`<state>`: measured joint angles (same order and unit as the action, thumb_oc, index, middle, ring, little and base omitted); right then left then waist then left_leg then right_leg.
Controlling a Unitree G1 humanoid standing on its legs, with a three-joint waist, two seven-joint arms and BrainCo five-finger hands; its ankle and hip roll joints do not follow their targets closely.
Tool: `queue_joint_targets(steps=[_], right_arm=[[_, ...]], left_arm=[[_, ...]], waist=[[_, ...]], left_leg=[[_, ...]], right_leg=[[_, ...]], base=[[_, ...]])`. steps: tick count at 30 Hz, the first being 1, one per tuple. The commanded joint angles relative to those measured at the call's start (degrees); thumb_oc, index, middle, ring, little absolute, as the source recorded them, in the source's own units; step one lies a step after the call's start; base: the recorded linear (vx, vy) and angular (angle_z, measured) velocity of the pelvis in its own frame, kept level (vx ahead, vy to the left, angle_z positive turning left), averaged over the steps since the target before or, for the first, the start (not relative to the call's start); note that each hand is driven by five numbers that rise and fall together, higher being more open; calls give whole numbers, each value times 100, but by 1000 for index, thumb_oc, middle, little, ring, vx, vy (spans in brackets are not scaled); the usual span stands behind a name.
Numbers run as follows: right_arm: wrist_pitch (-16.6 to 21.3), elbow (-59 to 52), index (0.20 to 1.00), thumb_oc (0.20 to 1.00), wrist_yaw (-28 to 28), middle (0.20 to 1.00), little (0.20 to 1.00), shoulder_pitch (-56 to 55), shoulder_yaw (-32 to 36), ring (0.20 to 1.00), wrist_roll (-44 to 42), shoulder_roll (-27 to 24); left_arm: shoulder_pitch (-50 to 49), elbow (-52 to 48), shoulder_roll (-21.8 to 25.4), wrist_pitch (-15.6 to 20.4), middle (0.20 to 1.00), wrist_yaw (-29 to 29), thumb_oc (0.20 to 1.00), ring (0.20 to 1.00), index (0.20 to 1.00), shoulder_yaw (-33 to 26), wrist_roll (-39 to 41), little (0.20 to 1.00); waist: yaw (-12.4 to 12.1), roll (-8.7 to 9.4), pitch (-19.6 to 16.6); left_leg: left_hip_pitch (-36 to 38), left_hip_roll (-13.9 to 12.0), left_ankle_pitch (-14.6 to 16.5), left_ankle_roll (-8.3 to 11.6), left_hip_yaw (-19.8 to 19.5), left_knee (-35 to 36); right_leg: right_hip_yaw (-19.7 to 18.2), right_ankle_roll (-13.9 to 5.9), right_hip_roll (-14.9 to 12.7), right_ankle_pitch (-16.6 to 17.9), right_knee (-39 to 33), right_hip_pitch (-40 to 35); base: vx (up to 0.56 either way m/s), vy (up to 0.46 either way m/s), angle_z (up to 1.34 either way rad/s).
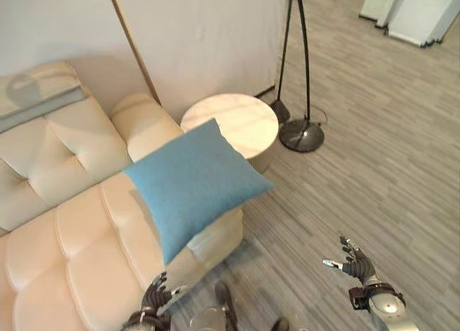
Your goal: Pick up all the scattered cushions and arrange them neatly on the sofa.
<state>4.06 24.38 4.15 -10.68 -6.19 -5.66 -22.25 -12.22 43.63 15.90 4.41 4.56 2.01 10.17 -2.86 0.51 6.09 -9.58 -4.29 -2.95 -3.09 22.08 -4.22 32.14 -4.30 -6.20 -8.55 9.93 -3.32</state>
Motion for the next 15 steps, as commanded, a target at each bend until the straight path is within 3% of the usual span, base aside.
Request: queue_joint_targets(steps=[1, 2, 3, 4, 5, 8, 10, 13, 15], right_arm=[[142, -287, 1000, 1000, -88, 1000, 1000, 188, 110, 1000, 77, -37], [137, -326, 1000, 1000, -107, 1000, 1000, 195, 106, 1000, 61, -3], [163, -344, 1000, 1000, -101, 1000, 1000, 214, 89, 1000, 57, 18], [158, -326, 1000, 1000, -95, 1000, 1000, 230, 105, 1000, 65, 17], [158, -325, 1000, 1000, -95, 1000, 1000, 231, 105, 1000, 64, 16], [155, -283, 1000, 1000, -39, 1000, 1000, 243, 169, 1000, 38, -42], [146, -291, 1000, 1000, 84, 1000, 1000, 216, 346, 1000, 73, -138], [163, -432, 1000, 1000, 185, 1000, 1000, 202, 543, 1000, 180, -262], [163, -572, 1000, 1000, 213, 1000, 1000, 172, 654, 1000, 217, -309]], left_arm=[[154, -291, 308, 118, 1000, 22, 1000, 1000, 1000, -94, 119, 1000], [163, -308, 347, 119, 1000, 42, 1000, 1000, 1000, -113, 143, 1000], [171, -331, 407, 139, 1000, 72, 1000, 1000, 1000, -115, 150, 1000], [171, -367, 414, 152, 1000, 71, 1000, 1000, 1000, -121, 157, 1000], [171, -368, 413, 152, 1000, 71, 1000, 1000, 1000, -121, 157, 1000], [197, -372, 418, 185, 1000, 67, 1000, 1000, 1000, -96, 184, 1000], [240, -398, 405, 208, 1000, 67, 1000, 1000, 1000, -103, 253, 1000], [254, -435, 435, 240, 1000, 102, 1000, 1000, 1000, -199, 266, 1000], [237, -487, 463, 270, 1000, 114, 1000, 1000, 1000, -217, 243, 1000]], waist=[[-158, 333, 178], [-119, 353, 214], [-49, 323, 292], [-24, 268, 323], [-26, 266, 321], [111, 214, 428], [293, 248, 508], [356, 269, 535], [368, 296, 541]], left_leg=[[154, 330, 278, 187, -395, 96], [260, 403, 349, 125, -508, 134], [451, 469, 461, 40, -776, 159], [469, 430, 370, 15, -847, 173], [466, 427, 371, 17, -845, 173], [627, 492, 411, 36, -1211, 195], [763, 637, 465, 78, -1616, 235], [802, 694, 483, 107, -1778, 261], [824, 723, 522, 125, -1842, 229]], right_leg=[[-1037, -370, -637, 634, 1032, 40], [-1222, -404, -640, 776, 1391, 230], [-1715, -367, -404, 659, 1799, 662], [-1880, -241, -201, 647, 1703, 893], [-1881, -239, -198, 649, 1701, 896], [-2289, -158, 72, 558, 1090, 1281], [-2883, -286, 282, 840, 236, 1498], [-3030, -362, 283, 1113, -27, 1673], [-2973, -360, 220, 1110, -219, 1542]], base=[[230, 182, 53], [258, 149, 82], [181, 97, 132], [116, 44, 151], [63, -14, 130], [165, -34, 61], [200, -76, 58], [128, -68, 72], [94, -74, 30]])
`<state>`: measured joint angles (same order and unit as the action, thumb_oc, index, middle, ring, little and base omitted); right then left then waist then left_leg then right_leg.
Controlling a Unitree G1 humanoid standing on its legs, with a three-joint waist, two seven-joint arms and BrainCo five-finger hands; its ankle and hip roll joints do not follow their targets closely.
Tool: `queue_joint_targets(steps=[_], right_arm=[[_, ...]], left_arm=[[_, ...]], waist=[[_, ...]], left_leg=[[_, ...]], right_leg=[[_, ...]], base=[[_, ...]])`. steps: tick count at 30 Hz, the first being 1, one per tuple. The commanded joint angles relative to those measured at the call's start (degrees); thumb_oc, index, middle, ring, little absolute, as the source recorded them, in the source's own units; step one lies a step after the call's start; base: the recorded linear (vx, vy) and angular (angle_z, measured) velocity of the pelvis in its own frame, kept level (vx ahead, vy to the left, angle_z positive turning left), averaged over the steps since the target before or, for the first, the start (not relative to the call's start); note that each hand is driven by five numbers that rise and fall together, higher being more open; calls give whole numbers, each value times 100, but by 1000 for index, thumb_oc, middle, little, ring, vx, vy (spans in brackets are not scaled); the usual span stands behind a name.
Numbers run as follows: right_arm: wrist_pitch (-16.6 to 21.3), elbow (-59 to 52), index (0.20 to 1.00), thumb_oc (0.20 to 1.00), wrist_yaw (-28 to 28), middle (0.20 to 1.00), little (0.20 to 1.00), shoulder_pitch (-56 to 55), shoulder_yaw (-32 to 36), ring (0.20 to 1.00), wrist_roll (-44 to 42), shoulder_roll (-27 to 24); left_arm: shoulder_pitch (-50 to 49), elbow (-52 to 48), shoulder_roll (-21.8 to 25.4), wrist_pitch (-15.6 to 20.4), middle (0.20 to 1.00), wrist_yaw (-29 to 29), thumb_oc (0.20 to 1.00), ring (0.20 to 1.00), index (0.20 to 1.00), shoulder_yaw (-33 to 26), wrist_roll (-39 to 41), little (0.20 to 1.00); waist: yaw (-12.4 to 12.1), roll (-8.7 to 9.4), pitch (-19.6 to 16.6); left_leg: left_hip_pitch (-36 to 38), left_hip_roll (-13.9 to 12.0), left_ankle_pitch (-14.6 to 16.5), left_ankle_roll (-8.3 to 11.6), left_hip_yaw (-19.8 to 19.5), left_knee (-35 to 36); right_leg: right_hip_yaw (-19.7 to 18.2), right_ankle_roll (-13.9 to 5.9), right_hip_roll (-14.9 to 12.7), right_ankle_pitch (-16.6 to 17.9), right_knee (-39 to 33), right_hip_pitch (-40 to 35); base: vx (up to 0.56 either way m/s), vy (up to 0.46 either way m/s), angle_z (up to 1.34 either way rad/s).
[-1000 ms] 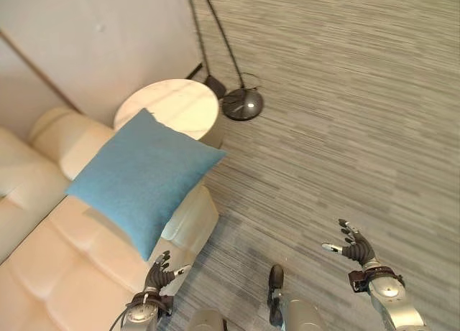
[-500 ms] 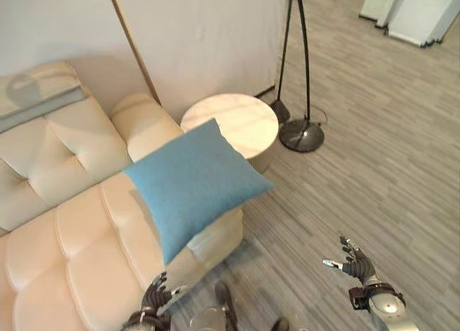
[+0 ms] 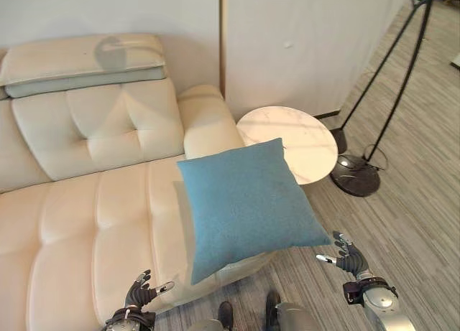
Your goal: Pick up all the scattered cushions and arrange them neatly on the sofa.
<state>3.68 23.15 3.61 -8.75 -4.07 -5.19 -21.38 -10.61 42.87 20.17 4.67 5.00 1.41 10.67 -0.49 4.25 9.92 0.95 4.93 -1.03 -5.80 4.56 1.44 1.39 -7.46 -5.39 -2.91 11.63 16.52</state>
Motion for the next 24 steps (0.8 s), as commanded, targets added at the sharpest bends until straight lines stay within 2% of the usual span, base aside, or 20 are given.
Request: queue_joint_targets(steps=[1, 5, 10, 13, 15, 17, 18, 20, 21, 24], right_arm=[[251, -759, 1000, 1000, 312, 1000, 1000, -43, 663, 1000, 277, -532], [388, -1319, 1000, 1000, 275, 1000, 1000, 130, 870, 1000, 213, -814], [525, -1741, 1000, 1000, -10, 1000, 1000, 670, 553, 1000, -411, -915], [464, -1565, 1000, 1000, -176, 1000, 1000, 1306, -107, 1000, -912, -945], [433, -1418, 1000, 1000, -191, 1000, 1000, 1472, -286, 1000, -1035, -915], [337, -955, 1000, 1000, -208, 1000, 1000, 1975, -816, 1000, -1449, -742], [342, -945, 1000, 1000, -208, 1000, 1000, 1986, -820, 1000, -1451, -742], [291, -423, 1000, 1000, -145, 1000, 1000, 2684, -1366, 1000, -1723, -517], [297, -412, 1000, 1000, -146, 1000, 1000, 2698, -1369, 1000, -1726, -516], [246, 257, 1000, 1000, 8, 1000, 1000, 3558, -1947, 1000, -1825, -275]], left_arm=[[29, -532, 86, 271, 1000, 66, 1000, 1000, 1000, -239, 134, 1000], [-4, -624, 167, 338, 1000, 130, 1000, 1000, 1000, -442, 196, 1000], [292, -707, 285, 394, 1000, 276, 1000, 1000, 1000, -458, 311, 1000], [766, -715, 219, 466, 1000, 379, 1000, 1000, 1000, -246, 688, 1000], [907, -670, 209, 480, 1000, 401, 1000, 1000, 1000, -169, 768, 1000], [1351, -576, 193, 511, 1000, 477, 1000, 1000, 1000, 180, 949, 1000], [1357, -572, 193, 512, 1000, 477, 1000, 1000, 1000, 178, 950, 1000], [1923, -439, 165, 563, 1000, 592, 1000, 1000, 1000, 551, 1151, 1000], [1932, -431, 166, 566, 1000, 591, 1000, 1000, 1000, 548, 1153, 1000], [2751, -17, 138, 616, 1000, 735, 1000, 1000, 1000, 984, 1387, 1000]], waist=[[109, -31, 123], [34, -35, -18], [-69, -117, -42], [-148, -192, 37], [-141, -212, 36], [-151, -282, 99], [-148, -281, 96], [-152, -332, 239], [-150, -331, 239], [-134, -360, 383]], left_leg=[[-227, -172, 381, 411, -140, -371], [-218, -237, 366, 491, -159, -259], [-283, -308, 222, 619, -192, -16], [-447, -342, 40, 715, -247, 195], [-500, -347, -19, 741, -264, 268], [-711, -356, -130, 796, -270, 349], [-720, -356, -131, 796, -271, 348], [-1006, -365, -248, 844, -274, 356], [-1014, -364, -250, 844, -274, 356], [-1330, -373, -384, 904, -260, 356]], right_leg=[[153, -24, 67, 580, -596, -588], [190, -5, 89, 695, -929, -812], [374, 31, 103, 722, -1253, -921], [562, 57, 86, 740, -1405, -858], [598, 63, 87, 752, -1442, -811], [638, 80, 92, 806, -1492, -628], [638, 80, 92, 805, -1489, -618], [597, 102, 115, 868, -1466, -346], [596, 102, 114, 868, -1462, -336], [551, 121, 137, 938, -1398, -23]], base=[[91, -116, 32], [108, -131, 13], [32, -72, 1], [-51, -51, 25], [-54, -28, 19], [-83, -19, 23], [-86, 2, 22], [-113, 9, 12], [-125, 7, 7], [-91, 7, 4]])
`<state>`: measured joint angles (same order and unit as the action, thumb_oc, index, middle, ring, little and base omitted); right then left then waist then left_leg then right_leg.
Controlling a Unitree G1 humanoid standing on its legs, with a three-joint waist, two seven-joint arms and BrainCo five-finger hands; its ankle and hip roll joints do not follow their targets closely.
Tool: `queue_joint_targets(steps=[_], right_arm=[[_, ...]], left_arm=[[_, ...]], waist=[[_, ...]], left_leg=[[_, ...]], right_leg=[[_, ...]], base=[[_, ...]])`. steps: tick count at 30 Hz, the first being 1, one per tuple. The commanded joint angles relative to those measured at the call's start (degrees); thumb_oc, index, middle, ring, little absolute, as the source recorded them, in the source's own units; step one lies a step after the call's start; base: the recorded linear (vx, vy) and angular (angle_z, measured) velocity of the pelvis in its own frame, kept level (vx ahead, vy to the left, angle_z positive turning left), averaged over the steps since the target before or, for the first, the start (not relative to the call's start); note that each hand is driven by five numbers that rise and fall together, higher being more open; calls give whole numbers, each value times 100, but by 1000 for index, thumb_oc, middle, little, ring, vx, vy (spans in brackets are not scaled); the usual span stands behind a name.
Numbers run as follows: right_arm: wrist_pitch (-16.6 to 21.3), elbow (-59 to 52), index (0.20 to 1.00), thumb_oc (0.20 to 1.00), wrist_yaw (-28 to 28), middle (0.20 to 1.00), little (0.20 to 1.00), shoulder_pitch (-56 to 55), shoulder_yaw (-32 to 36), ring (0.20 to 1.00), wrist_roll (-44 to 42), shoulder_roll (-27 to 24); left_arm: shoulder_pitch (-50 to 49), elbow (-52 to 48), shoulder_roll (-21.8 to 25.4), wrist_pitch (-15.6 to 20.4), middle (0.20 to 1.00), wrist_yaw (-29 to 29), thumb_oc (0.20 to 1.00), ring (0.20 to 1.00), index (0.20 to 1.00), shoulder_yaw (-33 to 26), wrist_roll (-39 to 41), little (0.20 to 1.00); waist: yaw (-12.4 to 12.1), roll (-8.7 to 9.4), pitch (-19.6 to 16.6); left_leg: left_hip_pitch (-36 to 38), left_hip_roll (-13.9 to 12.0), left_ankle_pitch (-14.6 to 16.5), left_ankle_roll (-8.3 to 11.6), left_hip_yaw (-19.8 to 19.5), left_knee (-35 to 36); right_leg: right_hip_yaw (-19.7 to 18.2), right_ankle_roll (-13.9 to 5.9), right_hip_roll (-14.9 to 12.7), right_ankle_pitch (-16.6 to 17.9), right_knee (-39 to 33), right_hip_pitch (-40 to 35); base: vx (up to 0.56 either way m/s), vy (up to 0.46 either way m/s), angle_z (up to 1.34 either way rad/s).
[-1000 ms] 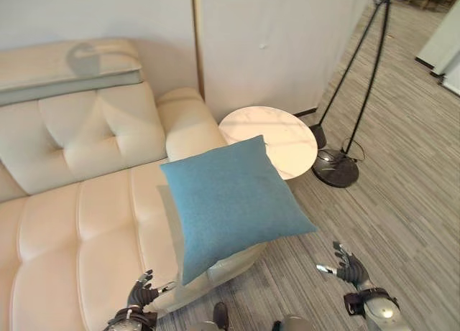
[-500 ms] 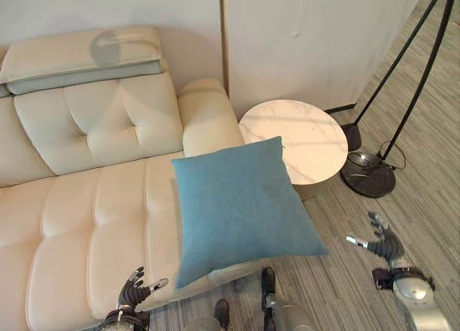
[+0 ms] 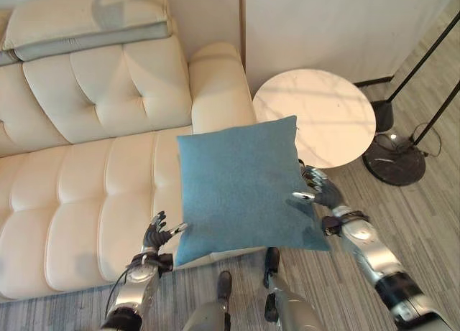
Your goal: Pick up all the scattered cushions and arrange them neatly on the sofa.
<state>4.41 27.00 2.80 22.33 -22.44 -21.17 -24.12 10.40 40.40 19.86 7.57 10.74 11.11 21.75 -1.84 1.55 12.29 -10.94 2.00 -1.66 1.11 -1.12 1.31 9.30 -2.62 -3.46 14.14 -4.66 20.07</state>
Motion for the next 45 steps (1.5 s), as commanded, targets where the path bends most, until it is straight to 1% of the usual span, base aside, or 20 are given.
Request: queue_joint_targets(steps=[1, 3, 4, 7, 8, 9, 10, 11, 12, 15, 18, 24, 28, 33, 36, 38, 41, 43, 44, 45], right_arm=[[156, 130, 1000, 1000, 138, 1000, 1000, 738, -320, 1000, -254, 105], [96, 846, 1000, 1000, 256, 1000, 1000, 1430, -786, 1000, -361, 496], [97, 848, 1000, 1000, 255, 1000, 1000, 1436, -785, 1000, -362, 497], [41, 1119, 1000, 1000, 309, 1000, 1000, 1863, -1175, 1000, -336, 781], [47, 1061, 934, 934, 319, 934, 934, 1925, -1317, 934, -390, 965], [47, 1061, 934, 934, 319, 934, 934, 1928, -1316, 934, -390, 965], [66, 988, 423, 423, 329, 423, 423, 1886, -1339, 423, -445, 1027], [108, 913, 200, 200, 309, 200, 200, 1795, -1321, 200, -578, 1114], [157, 797, 200, 200, 285, 200, 200, 1680, -1307, 200, -729, 1179], [371, 267, 200, 200, 190, 200, 200, 1148, -1123, 200, -1238, 1313], [439, 5, 200, 200, 120, 200, 200, 925, -1041, 200, -1323, 1319], [425, -1375, 200, 200, -241, 200, 200, 112, -787, 200, -726, 848], [436, -2452, 200, 200, -669, 200, 200, -686, -448, 200, -442, 482], [530, -3397, 200, 200, -1033, 200, 200, -1479, -38, 200, -557, 427], [596, -3748, 200, 200, -1137, 200, 200, -1632, 68, 200, -611, 457], [682, -3902, 200, 200, -1124, 200, 200, -1506, 88, 200, -526, 468], [806, -3999, 200, 200, -1058, 200, 200, -1438, 131, 200, -368, 474], [844, -3903, 200, 200, -1018, 200, 200, -1457, 172, 200, -350, 489], [843, -3868, 200, 200, -970, 200, 200, -1494, 260, 200, -273, 480], [842, -3906, 200, 200, -974, 200, 200, -1514, 322, 200, -260, 482]], left_arm=[[1029, 427, 165, 334, 1000, 238, 1000, 1000, 1000, 187, 328, 1000], [2017, 981, 33, 298, 1000, 339, 1000, 1000, 1000, 666, 436, 1000], [2022, 983, 34, 299, 1000, 338, 1000, 1000, 1000, 665, 437, 1000], [2765, 1060, -221, 295, 1000, 452, 1000, 1000, 1000, 1036, 510, 1000], [2962, 906, -379, 331, 1000, 497, 1000, 1000, 1000, 1201, 577, 1000], [2964, 906, -378, 331, 1000, 497, 1000, 1000, 1000, 1200, 577, 1000], [2959, 783, -424, 352, 533, 510, 533, 533, 533, 1240, 584, 533], [2914, 642, -460, 377, 238, 511, 238, 238, 238, 1267, 592, 238], [2875, 470, -497, 405, 200, 537, 200, 200, 200, 1262, 649, 200], [2547, -205, -622, 531, 200, 554, 200, 200, 200, 1219, 895, 200], [2352, -536, -665, 599, 200, 536, 200, 200, 200, 1191, 986, 200], [1214, -2067, -473, 578, 200, 158, 200, 200, 200, 975, 744, 200], [204, -3128, -250, 529, 200, -159, 200, 200, 200, 560, 564, 200], [-782, -4145, -111, 559, 200, -360, 200, 200, 200, -43, 510, 200], [-1071, -4462, -68, 607, 200, -431, 200, 200, 200, -207, 478, 200], [-1085, -4598, -4, 659, 200, -418, 200, 200, 200, -266, 426, 200], [-996, -4656, 88, 732, 200, -402, 200, 200, 200, -258, 301, 200], [-987, -4641, 98, 725, 200, -419, 200, 200, 200, -216, 318, 200], [-1026, -4626, 112, 696, 200, -474, 200, 200, 200, -170, 387, 200], [-1033, -4608, 109, 685, 200, -488, 200, 200, 200, -156, 375, 200]], waist=[[11, -97, 226], [58, -112, 415], [62, -110, 406], [96, -93, 611], [123, -83, 682], [127, -81, 671], [138, -72, 684], [147, -68, 683], [156, -69, 678], [187, -66, 624], [204, -58, 569], [233, 14, 216], [217, 60, -65], [211, 105, -341], [215, 103, -356], [186, 69, -226], [111, 8, -40], [42, -11, -117], [-94, 85, -291], [-179, 119, -399]], left_leg=[[-221, -86, -361, 238, 319, 369], [-399, -106, -454, 287, 297, 369], [-418, -102, -465, 286, 295, 369], [-480, -104, -524, 326, 264, 369], [-511, -101, -545, 340, 249, 369], [-530, -97, -556, 339, 247, 369], [-527, -94, -551, 338, 243, 369], [-523, -96, -546, 339, 246, 369], [-512, -91, -536, 334, 243, 369], [-396, -71, -459, 314, 272, 369], [-323, -62, -415, 293, 281, 369], [99, -52, -177, 180, 332, 369], [524, -37, 42, 78, 365, 369], [883, 16, 249, -44, 452, 246], [952, 60, 269, -105, 551, 235], [883, 39, 213, -157, 654, 153], [681, -69, 61, -187, 657, -42], [518, -89, -92, -179, 564, -48], [376, 2, -217, -158, 424, -29], [250, 21, -306, -129, 382, -25]], right_leg=[[-256, -360, -39, -762, 243, -312], [-290, -353, -26, -733, 286, -153], [-288, -354, -30, -724, 283, -137], [-272, -359, -23, -713, 302, -97], [-279, -372, -25, -702, 299, -84], [-277, -373, -29, -692, 296, -67], [-281, -380, -27, -691, 293, -64], [-295, -386, -33, -687, 290, -62], [-321, -388, -32, -683, 282, -71], [-372, -391, -20, -714, 243, -196], [-403, -387, -13, -726, 229, -259], [-472, -393, 2, -809, 181, -644], [-547, -408, 6, -934, 153, -1032], [-738, -489, -13, -958, 222, -1283], [-843, -601, -39, -847, 375, -1194], [-824, -665, -48, -866, 832, -997], [-665, -534, -3, -1425, 1945, -996], [-653, -412, 109, -1649, 2565, -1132], [-698, -364, 254, -1807, 2717, -1578], [-756, -352, 342, -1786, 2669, -1764]], base=[[-80, 0, 1], [-83, 1, 0], [-62, 0, 4], [-21, -8, 3], [0, 0, 0], [0, 0, 0], [0, 0, 0], [0, 0, 0], [0, 0, 0], [8, 12, 0], [0, 0, 0], [83, 23, -4], [129, 43, 0], [41, 74, -23], [-115, 94, -28], [-243, 45, -22], [-324, 12, -16], [-274, -86, 12], [-252, -173, 41], [-169, -150, 55]])
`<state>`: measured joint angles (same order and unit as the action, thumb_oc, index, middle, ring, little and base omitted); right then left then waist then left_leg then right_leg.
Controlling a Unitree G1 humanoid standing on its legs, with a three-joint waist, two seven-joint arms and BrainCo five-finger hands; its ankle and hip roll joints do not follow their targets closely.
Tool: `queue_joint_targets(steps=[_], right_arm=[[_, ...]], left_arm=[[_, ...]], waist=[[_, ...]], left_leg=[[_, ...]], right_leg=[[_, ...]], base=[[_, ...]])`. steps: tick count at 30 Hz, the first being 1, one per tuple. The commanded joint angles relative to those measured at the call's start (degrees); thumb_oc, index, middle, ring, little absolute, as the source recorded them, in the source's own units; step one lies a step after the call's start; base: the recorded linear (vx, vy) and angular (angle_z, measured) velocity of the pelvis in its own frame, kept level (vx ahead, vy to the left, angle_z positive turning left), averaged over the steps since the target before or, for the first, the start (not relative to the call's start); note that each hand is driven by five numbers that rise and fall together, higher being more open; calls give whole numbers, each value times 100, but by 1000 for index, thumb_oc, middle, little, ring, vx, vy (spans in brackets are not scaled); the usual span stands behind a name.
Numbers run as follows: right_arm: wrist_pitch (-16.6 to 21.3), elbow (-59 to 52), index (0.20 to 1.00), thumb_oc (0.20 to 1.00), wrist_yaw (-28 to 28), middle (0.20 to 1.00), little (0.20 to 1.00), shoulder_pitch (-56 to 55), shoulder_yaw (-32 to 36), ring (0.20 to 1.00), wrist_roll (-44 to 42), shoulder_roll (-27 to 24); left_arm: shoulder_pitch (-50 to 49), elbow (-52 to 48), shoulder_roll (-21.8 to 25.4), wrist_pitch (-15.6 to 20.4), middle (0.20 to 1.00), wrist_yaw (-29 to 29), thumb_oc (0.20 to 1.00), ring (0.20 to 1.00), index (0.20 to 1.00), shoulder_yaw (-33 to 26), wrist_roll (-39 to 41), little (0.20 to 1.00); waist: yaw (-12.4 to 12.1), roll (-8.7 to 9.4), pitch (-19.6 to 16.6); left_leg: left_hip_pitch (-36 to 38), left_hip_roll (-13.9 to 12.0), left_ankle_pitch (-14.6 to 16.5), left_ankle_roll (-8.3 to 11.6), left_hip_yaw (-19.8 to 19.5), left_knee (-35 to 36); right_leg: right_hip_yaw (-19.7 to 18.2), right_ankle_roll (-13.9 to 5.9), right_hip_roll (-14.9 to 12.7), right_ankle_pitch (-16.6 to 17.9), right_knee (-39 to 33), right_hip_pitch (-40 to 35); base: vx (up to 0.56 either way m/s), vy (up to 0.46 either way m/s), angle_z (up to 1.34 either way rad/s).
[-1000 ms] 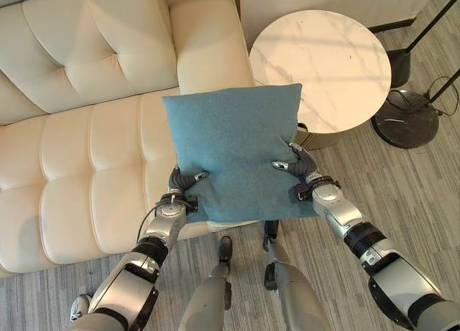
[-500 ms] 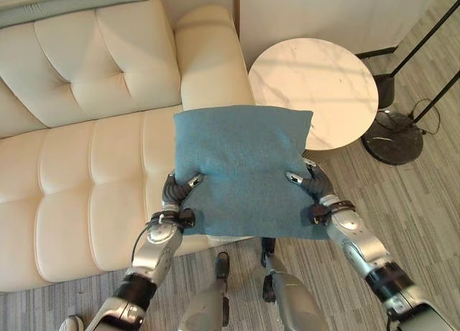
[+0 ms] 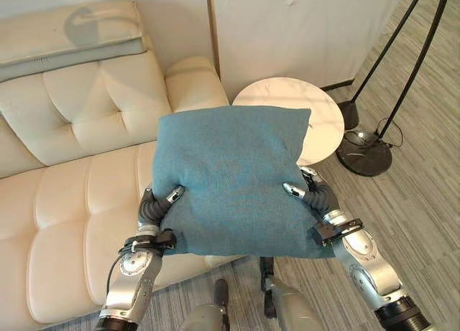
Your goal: Pick up all the scattered cushions and arrange them neatly on the sofa.
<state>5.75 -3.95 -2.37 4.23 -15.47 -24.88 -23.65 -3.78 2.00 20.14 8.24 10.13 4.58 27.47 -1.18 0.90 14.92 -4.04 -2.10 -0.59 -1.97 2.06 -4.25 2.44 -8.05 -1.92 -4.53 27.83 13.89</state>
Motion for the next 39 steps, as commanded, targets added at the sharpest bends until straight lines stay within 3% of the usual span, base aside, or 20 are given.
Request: queue_joint_targets(steps=[1, 2, 3, 4, 5, 6, 9, 10, 11, 12, 13, 15, 16, 17, 18, 21, 24, 26, 32, 39], right_arm=[[708, -812, 200, 200, -458, 200, 200, 295, -374, 200, 112, 436], [736, -868, 200, 200, -419, 200, 200, 286, -304, 200, 113, 431], [734, -870, 200, 200, -419, 200, 200, 284, -302, 200, 113, 432], [784, -876, 200, 200, -334, 200, 200, 310, -226, 200, 6, 435], [785, -875, 200, 200, -335, 200, 200, 310, -225, 200, 5, 434], [834, -956, 200, 200, -291, 200, 200, 299, -150, 200, -120, 375], [843, -976, 200, 200, -264, 200, 200, 332, -125, 200, -204, 297], [840, -978, 200, 200, -189, 200, 200, 310, -106, 200, -175, 208], [839, -978, 200, 200, -189, 200, 200, 312, -106, 200, -175, 205], [827, -1055, 200, 200, -184, 200, 200, 233, -69, 200, -158, 145], [825, -1057, 200, 200, -184, 200, 200, 234, -68, 200, -158, 144], [849, -1183, 200, 200, -265, 200, 200, 110, -60, 200, -180, 93], [849, -1184, 200, 200, -266, 200, 200, 111, -58, 200, -180, 92], [872, -1211, 200, 200, -280, 200, 200, 126, -19, 200, -168, 54], [872, -1211, 200, 200, -279, 200, 200, 130, -17, 200, -168, 54], [910, -1350, 200, 200, -275, 200, 200, -30, 135, 200, -197, 18], [889, -1401, 200, 200, -278, 200, 200, -171, 199, 200, -210, 41], [864, -1358, 200, 200, -279, 200, 200, -243, 197, 200, -211, 45], [763, -1322, 200, 200, -337, 200, 200, -265, 106, 200, -189, 117], [627, -1230, 200, 200, -515, 200, 200, -186, -140, 200, -533, 416]], left_arm=[[385, -769, 81, 618, 200, -426, 200, 200, 200, 498, -197, 200], [377, -783, 107, 635, 200, -398, 200, 200, 200, 470, -192, 200], [376, -785, 108, 634, 200, -397, 200, 200, 200, 472, -192, 200], [400, -779, 93, 640, 200, -362, 200, 200, 200, 464, -217, 200], [399, -782, 92, 638, 200, -361, 200, 200, 200, 464, -218, 200], [409, -850, 75, 644, 200, -346, 200, 200, 200, 477, -215, 200], [472, -887, 47, 664, 200, -321, 200, 200, 200, 489, -226, 200], [551, -913, 15, 662, 200, -315, 200, 200, 200, 549, -244, 200], [552, -913, 12, 661, 200, -315, 200, 200, 200, 549, -244, 200], [607, -957, -25, 651, 200, -385, 200, 200, 200, 640, -239, 200], [609, -957, -26, 651, 200, -385, 200, 200, 200, 640, -239, 200], [715, -978, -71, 677, 200, -465, 200, 200, 200, 776, -191, 200], [718, -977, -72, 677, 200, -465, 200, 200, 200, 777, -191, 200], [869, -925, -118, 705, 200, -445, 200, 200, 200, 893, -151, 200], [874, -923, -119, 706, 200, -444, 200, 200, 200, 894, -151, 200], [1051, -844, -238, 696, 200, -452, 200, 200, 200, 1087, -38, 200], [996, -825, -261, 643, 200, -530, 200, 200, 200, 1153, -4, 200], [901, -827, -246, 593, 200, -566, 200, 200, 200, 1132, -63, 200], [693, -880, -172, 524, 200, -645, 200, 200, 200, 1024, -151, 200], [602, -854, -34, 532, 200, -670, 200, 200, 200, 958, -151, 200]], waist=[[-244, 186, -661], [-419, 257, -722], [-418, 260, -721], [-521, 211, -742], [-517, 211, -747], [-551, 58, -656], [-492, -82, -487], [-313, -88, -400], [-311, -104, -409], [-124, 14, -421], [-123, 3, -427], [73, 123, -503], [79, 120, -510], [210, 141, -540], [214, 141, -544], [476, 49, -658], [576, -79, -745], [602, -131, -787], [528, -79, -761], [351, 43, -679]], left_leg=[[-438, 432, -413, 179, 63, 532], [-740, 470, -636, 277, 16, 527], [-737, 472, -637, 278, 14, 528], [-1102, 466, -919, 510, 27, 548], [-1106, 466, -920, 513, 22, 548], [-1409, 371, -1227, 749, 13, 602], [-1633, 324, -1301, 896, -46, 569], [-1566, 343, -974, 748, 46, 183], [-1589, 331, -979, 749, 37, 174], [-1389, 278, -500, 549, 326, -233], [-1409, 269, -503, 549, 321, -244], [-888, 142, 119, 489, 467, -531], [-900, 142, 99, 488, 460, -519], [-489, -81, 309, 516, 731, -493], [-499, -78, 286, 514, 728, -479], [80, -650, 347, 709, 1657, -172], [326, -813, 155, 869, 2117, 278], [497, -752, 66, 918, 2068, 565], [578, -568, 174, 787, 1985, 590], [311, -185, 537, 466, 1704, 232]], right_leg=[[-70, 191, 187, 79, -579, -1147], [-140, 271, 284, -76, -940, -1468], [-137, 273, 282, -75, -948, -1475], [-219, 512, 473, -587, -1738, -1767], [-215, 515, 474, -579, -1756, -1773], [-193, 681, 619, -756, -2022, -1651], [-67, 737, 647, -722, -1973, -1412], [164, 672, 491, -579, -1909, -1161], [169, 674, 506, -560, -1918, -1147], [420, 598, 220, -330, -2015, -1015], [424, 600, 230, -313, -2026, -1006], [697, 555, -31, -99, -2219, -936], [704, 556, -28, -80, -2233, -927], [934, 514, -161, 7, -2344, -916], [939, 515, -162, 26, -2356, -908], [1468, 380, -376, 23, -2434, -1001], [1826, 294, -473, 166, -2663, -1082], [1933, 248, -474, 271, -2832, -1262], [1934, 173, -566, 317, -2798, -1423], [1732, -7, -924, 377, -2511, -1300]], base=[[-242, -160, 64], [-177, -109, 50], [-383, -193, 32], [-202, -87, 17], [-480, -164, 40], [-277, -81, 55], [-480, -20, 46], [-285, 39, 22], [-458, 61, 37], [-188, 24, 47], [-254, 19, 87], [-168, 6, 97], [-169, 47, 74], [-87, 37, 52], [-114, 70, 85], [0, 101, 72], [10, 112, 100], [76, 169, 72], [56, 167, 30], [31, 209, -4]])
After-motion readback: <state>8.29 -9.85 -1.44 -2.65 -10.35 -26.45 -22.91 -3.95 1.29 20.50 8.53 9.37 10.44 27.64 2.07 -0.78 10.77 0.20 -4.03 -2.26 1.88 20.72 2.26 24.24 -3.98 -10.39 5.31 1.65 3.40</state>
